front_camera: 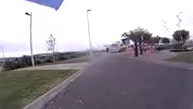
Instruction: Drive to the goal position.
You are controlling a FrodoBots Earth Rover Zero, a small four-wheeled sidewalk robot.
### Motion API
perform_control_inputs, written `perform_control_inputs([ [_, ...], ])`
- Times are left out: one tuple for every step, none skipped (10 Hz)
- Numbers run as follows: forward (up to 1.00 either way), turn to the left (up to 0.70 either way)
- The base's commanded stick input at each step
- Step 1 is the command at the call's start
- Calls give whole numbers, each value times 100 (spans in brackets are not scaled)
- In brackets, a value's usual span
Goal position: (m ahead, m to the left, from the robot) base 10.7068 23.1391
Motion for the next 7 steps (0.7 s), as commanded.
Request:
perform_control_inputs([
  [85, 0],
  [85, 0],
  [85, 0],
  [85, 0],
  [85, 0],
  [85, -15],
  [85, -25],
])
